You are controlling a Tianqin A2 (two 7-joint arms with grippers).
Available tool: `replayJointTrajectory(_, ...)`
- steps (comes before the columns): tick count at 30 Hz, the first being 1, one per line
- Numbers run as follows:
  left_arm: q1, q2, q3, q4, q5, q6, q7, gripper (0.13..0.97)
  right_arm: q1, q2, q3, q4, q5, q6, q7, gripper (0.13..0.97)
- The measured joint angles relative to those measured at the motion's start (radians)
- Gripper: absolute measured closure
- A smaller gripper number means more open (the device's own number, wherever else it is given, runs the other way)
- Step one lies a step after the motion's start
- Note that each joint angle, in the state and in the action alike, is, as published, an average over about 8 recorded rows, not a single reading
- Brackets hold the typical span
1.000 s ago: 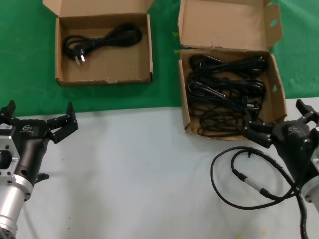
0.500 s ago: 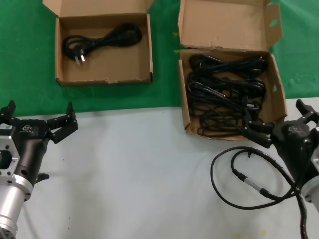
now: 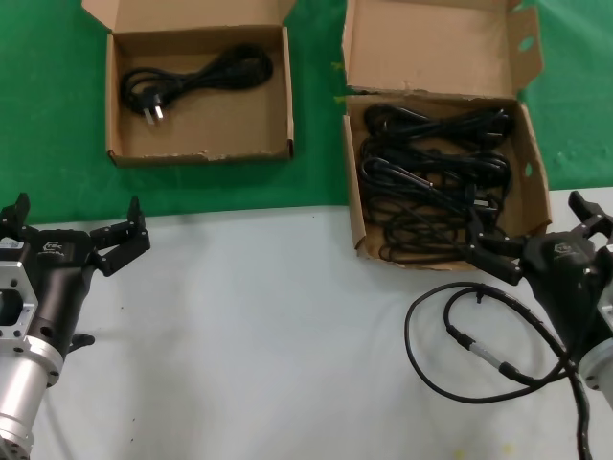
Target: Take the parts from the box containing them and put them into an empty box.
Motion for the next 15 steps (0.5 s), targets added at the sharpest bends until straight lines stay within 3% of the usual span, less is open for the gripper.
replayJointTrajectory(15,0.000,0.000,0.000,0.000,0.000,0.000,0.000,0.132,0.000,0.000,0.000,0.000,0.000,0.000,0.000,0.129)
